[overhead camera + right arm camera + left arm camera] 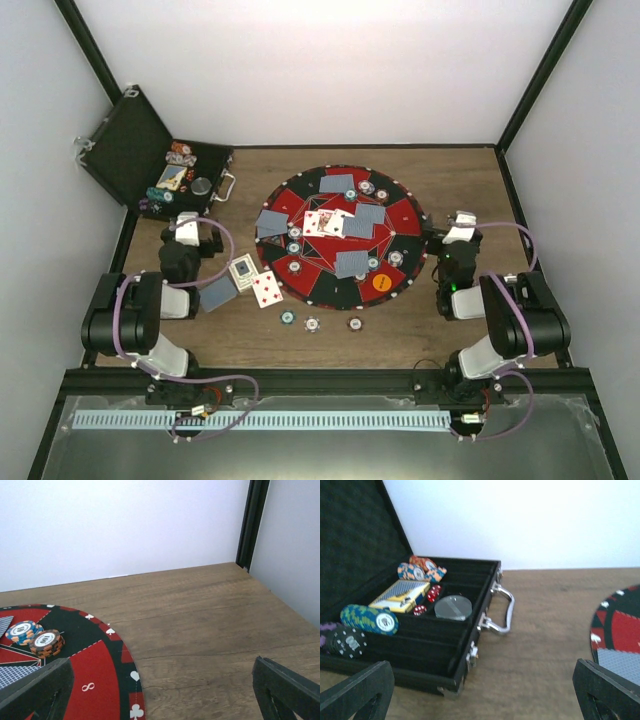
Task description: Distribute texas hold em gaming equipment
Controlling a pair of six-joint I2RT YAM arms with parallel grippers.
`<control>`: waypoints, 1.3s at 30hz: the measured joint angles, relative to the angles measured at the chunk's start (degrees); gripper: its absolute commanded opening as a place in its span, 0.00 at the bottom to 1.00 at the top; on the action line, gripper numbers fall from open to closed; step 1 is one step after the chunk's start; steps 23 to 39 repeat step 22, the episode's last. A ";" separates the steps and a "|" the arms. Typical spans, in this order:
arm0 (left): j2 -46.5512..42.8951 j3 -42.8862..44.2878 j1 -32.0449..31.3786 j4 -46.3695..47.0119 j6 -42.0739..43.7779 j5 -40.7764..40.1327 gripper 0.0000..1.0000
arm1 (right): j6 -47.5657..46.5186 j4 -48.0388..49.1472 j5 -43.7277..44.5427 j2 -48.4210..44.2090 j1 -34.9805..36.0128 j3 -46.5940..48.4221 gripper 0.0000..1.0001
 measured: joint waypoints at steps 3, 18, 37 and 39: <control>0.02 1.88 -0.85 -0.31 -0.28 -2.86 1.00 | -0.70 5.09 -6.03 1.27 -3.04 -1.64 1.00; 0.02 1.97 -1.33 -1.38 -0.48 -5.18 1.00 | -0.96 9.64 -10.21 1.97 -3.39 -2.75 1.00; 0.02 1.97 -1.33 -1.46 -0.48 -5.20 1.00 | -0.96 9.64 -10.21 1.97 -3.39 -2.75 1.00; 0.02 1.97 -1.33 -1.46 -0.48 -5.20 1.00 | -0.96 9.64 -10.21 1.97 -3.39 -2.75 1.00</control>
